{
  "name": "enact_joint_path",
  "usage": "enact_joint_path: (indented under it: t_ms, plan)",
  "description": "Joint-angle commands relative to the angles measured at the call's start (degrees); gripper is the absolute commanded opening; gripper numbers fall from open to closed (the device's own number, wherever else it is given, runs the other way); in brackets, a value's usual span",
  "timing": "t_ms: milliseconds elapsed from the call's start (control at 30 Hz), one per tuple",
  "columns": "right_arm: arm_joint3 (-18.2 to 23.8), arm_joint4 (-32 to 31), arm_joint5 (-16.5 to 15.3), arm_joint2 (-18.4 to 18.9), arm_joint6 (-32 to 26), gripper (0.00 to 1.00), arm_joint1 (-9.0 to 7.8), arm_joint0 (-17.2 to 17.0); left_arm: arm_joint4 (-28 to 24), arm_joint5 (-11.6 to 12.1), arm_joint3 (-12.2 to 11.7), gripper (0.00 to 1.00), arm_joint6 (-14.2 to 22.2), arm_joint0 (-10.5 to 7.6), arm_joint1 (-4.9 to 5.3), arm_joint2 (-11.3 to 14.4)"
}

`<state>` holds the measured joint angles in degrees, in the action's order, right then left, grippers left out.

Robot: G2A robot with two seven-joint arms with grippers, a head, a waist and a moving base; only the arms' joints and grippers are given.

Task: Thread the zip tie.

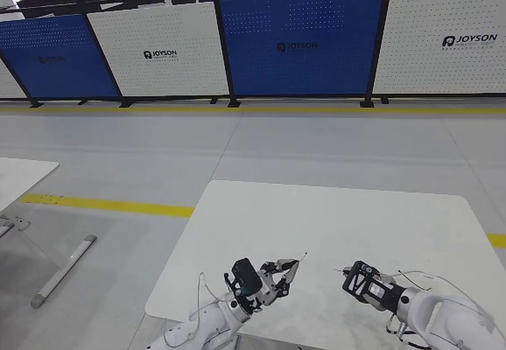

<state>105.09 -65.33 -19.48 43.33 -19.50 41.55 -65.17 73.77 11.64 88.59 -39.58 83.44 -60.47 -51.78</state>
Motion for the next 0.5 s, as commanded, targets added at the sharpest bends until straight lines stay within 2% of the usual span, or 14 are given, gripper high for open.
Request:
enact_joint_path:
  t_ms: [0, 33, 367, 400, 467]
  plan:
    - [0.0, 0.0, 0.0, 0.0, 0.0, 0.00, 0.00, 0.0, -2.8, 3.7, -0.8, 0.00, 0.6, -0.14, -0.04, 0.0]
    - [0.0, 0.0, 0.0, 0.0, 0.0, 0.00, 0.00, 0.0, -3.8, 5.1, -1.0, 0.00, 0.7, -0.21, -0.07, 0.1]
    - [0.0, 0.0, 0.0, 0.0, 0.0, 0.00, 0.00, 0.0, -4.0, 4.9, -1.0, 0.00, 0.9, -0.20, -0.08, 0.1]
    - [0.0, 0.0, 0.0, 0.0, 0.0, 0.00, 0.00, 0.0, -5.8, 4.6, -0.9, 0.00, 0.9, 0.10, -0.26, 0.1]
    - [0.0, 0.0, 0.0, 0.0, 0.0, 0.00, 0.00, 0.0, -9.3, 5.7, -1.5, 0.00, 0.7, 0.22, -0.45, -0.1]
